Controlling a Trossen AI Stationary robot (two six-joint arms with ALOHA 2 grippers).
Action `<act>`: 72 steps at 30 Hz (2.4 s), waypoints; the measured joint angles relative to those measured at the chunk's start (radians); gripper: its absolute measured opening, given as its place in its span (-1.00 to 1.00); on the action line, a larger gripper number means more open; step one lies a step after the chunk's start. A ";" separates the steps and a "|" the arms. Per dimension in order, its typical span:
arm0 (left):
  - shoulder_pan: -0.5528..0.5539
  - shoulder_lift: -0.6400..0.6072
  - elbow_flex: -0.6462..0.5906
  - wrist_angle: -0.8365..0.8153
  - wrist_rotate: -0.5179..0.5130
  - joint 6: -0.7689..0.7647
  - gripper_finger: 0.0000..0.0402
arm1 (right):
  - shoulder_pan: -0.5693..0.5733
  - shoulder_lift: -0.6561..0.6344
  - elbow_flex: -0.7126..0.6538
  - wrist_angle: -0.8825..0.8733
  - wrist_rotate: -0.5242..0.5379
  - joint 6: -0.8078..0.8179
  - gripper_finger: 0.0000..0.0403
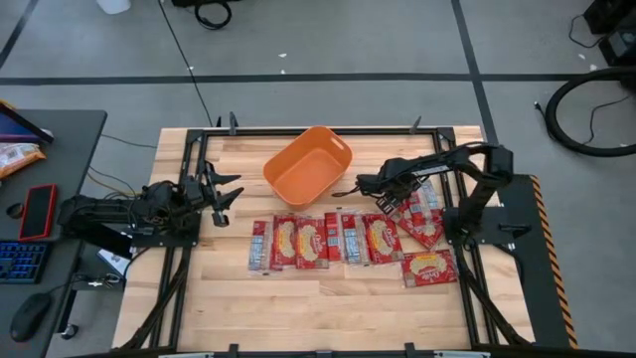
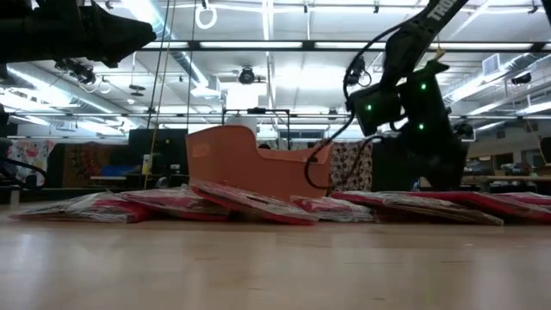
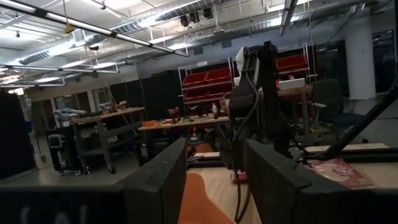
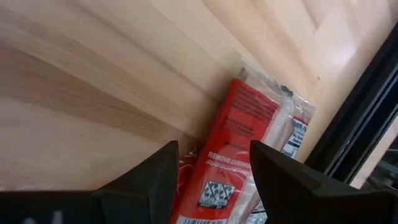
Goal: Sort popcorn bags into baskets
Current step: Put the red popcorn bag into the orange bin
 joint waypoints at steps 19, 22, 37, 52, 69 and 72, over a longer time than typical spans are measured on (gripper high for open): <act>0.000 0.000 0.000 -0.018 0.000 -0.005 -0.18 | -0.032 0.053 -0.055 -0.020 0.037 0.004 -0.58; 0.000 0.000 0.000 -0.018 0.000 -0.006 -0.18 | -0.031 0.052 -0.055 -0.018 0.026 0.000 -0.79; 0.000 0.000 0.000 -0.025 0.000 -0.010 -0.18 | 0.106 0.004 0.116 -0.072 0.080 -0.161 -0.97; 0.000 0.000 0.000 -0.025 0.000 -0.071 -0.18 | 0.310 -0.021 0.376 -0.004 0.329 -0.411 -0.97; 0.000 0.001 0.079 -0.229 -0.002 -0.230 -0.18 | 0.334 0.018 0.572 0.491 0.384 -1.059 -0.98; -0.001 0.007 0.079 -0.233 -0.021 -0.230 -0.18 | 0.306 0.023 0.590 0.572 0.358 -1.168 -0.98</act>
